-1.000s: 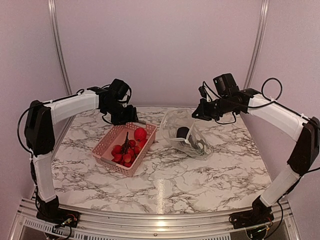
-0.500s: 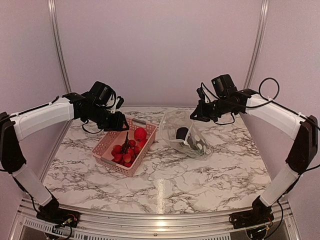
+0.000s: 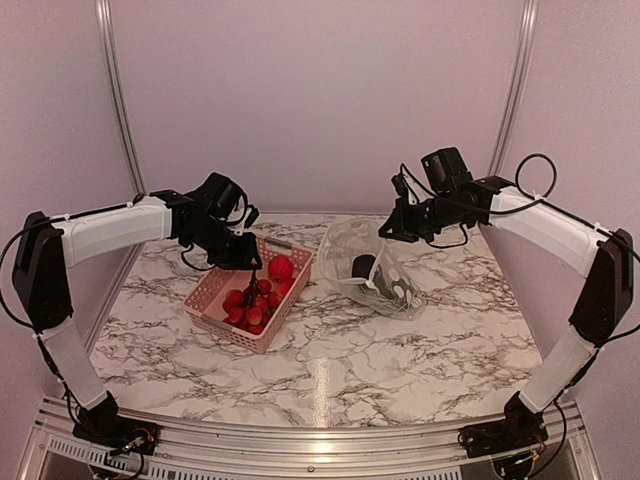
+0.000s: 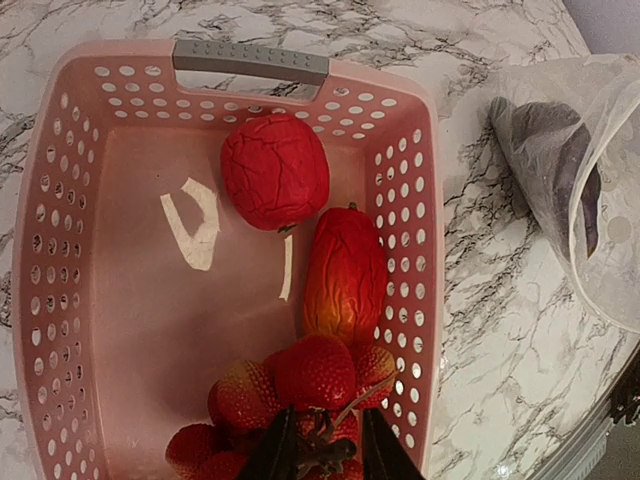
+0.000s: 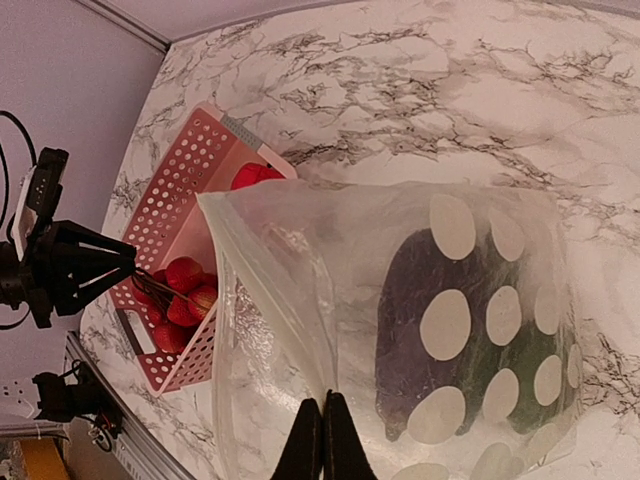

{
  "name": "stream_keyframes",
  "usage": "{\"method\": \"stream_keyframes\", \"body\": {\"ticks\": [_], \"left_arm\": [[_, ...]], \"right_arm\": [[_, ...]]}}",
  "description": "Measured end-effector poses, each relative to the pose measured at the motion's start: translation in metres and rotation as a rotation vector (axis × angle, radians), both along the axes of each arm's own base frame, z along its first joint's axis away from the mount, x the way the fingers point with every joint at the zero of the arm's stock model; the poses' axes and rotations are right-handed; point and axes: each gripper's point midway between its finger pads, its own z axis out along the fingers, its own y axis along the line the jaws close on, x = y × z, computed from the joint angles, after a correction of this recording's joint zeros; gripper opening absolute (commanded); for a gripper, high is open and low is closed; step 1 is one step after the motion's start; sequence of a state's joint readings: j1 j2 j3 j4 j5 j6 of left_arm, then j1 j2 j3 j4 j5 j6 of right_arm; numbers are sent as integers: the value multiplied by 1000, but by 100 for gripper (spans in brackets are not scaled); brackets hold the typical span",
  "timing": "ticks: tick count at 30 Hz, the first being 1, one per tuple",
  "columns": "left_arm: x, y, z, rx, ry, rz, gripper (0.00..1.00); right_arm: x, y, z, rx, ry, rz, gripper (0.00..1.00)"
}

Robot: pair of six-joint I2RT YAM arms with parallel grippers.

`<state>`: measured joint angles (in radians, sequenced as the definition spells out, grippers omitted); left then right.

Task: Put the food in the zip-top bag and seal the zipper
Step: Pick up the fake fruit from the bin.

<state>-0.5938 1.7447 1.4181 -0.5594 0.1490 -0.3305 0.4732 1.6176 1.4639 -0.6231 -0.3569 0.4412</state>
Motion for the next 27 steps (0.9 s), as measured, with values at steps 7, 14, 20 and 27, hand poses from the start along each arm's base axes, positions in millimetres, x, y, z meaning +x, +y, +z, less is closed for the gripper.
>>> {"method": "stream_keyframes", "body": {"ticks": [7, 14, 20, 27], "left_arm": [[4, -2, 0, 2, -4, -5, 18], [4, -3, -6, 11, 7, -8, 19], [4, -3, -15, 25, 27, -8, 13], [3, -2, -16, 33, 29, -16, 3]], "right_arm": [[1, -1, 0, -4, -2, -5, 0], [0, -1, 2, -2, -7, -5, 0], [0, -1, 2, -2, -7, -5, 0], [0, -1, 2, -2, -7, -5, 0]]}}
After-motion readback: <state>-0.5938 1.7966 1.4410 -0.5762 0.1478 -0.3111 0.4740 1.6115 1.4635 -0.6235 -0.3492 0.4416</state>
